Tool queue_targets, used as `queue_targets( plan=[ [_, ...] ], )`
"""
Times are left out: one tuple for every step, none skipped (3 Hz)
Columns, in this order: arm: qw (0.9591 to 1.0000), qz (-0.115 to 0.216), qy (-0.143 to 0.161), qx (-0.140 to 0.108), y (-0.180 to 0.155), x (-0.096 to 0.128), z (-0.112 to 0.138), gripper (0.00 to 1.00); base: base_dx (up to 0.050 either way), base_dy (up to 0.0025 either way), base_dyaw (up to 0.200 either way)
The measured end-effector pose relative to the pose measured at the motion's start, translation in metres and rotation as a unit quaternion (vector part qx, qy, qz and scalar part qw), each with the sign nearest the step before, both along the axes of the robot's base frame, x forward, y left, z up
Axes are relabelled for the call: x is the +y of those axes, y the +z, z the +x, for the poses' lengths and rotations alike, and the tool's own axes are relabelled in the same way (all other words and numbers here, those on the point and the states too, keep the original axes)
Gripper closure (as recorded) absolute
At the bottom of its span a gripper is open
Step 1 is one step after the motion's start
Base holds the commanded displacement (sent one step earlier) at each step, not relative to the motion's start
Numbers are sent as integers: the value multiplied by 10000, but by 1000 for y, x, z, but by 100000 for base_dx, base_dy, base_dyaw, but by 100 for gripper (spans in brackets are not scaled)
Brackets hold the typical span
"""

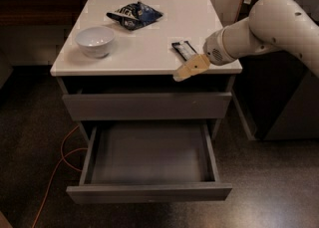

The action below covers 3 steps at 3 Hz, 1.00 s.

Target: Place rxbar blueberry into middle drawer

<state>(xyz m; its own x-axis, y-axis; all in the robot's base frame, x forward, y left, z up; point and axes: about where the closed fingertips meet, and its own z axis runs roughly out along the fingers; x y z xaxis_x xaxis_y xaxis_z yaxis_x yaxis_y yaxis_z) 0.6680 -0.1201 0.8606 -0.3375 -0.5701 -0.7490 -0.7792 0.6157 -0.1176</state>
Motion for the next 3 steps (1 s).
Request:
queue_targets(
  plan=[
    [9994, 286, -191, 68, -3, -4, 25, 0, 0, 0, 0],
    [9969, 563, -520, 163, -10, -19, 51, 3, 0, 0, 0],
    [9958, 654, -594, 240, -15, -22, 62, 6, 0, 0, 0]
  ],
)
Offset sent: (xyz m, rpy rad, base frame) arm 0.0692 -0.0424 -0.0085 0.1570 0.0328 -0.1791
